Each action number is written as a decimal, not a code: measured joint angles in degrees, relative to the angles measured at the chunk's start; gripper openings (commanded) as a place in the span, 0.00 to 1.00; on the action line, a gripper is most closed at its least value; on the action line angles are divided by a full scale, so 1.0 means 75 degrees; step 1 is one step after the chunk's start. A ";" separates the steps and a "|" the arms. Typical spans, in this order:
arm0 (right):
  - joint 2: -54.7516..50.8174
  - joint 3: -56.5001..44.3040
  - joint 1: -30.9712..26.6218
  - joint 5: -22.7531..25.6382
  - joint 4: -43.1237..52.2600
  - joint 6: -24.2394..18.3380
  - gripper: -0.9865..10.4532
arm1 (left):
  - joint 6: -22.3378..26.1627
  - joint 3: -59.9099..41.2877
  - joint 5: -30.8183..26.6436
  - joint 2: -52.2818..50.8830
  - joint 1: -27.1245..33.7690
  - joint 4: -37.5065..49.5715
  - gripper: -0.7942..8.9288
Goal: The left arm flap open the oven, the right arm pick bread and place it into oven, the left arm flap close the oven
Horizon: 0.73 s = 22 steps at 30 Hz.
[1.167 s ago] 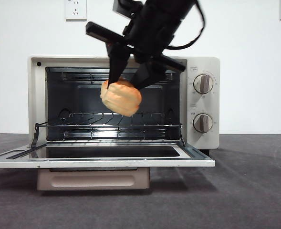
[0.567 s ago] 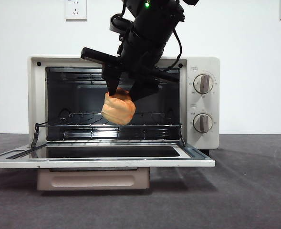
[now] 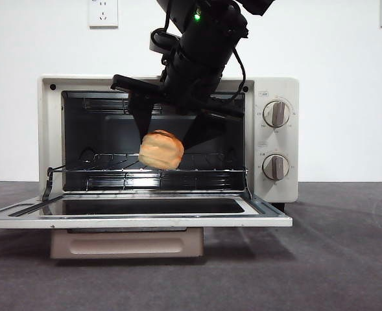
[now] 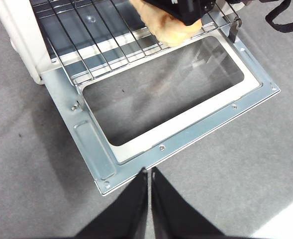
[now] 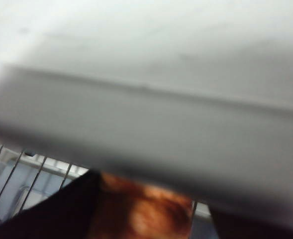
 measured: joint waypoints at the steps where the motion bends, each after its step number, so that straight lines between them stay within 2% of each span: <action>1: 0.0000 0.0000 0.0000 -0.0003 -0.0012 0.0000 0.44 | 0.0000 0.0000 0.0000 0.0000 0.0000 -0.0003 0.10; 12: -0.0216 0.0000 0.0047 -0.0143 -0.0154 0.0000 0.44 | 0.0000 0.0000 0.0000 0.0000 0.0000 0.0000 0.10; 17: -0.0714 0.0000 0.0108 -0.0160 -0.0522 -0.0029 0.44 | 0.0000 0.0000 0.0003 0.0000 0.0000 0.0003 0.10; 22: -0.1475 0.0000 0.0283 -0.0527 -0.1105 -0.0265 0.44 | 0.0003 0.0000 0.0003 0.0000 0.0000 0.0105 0.10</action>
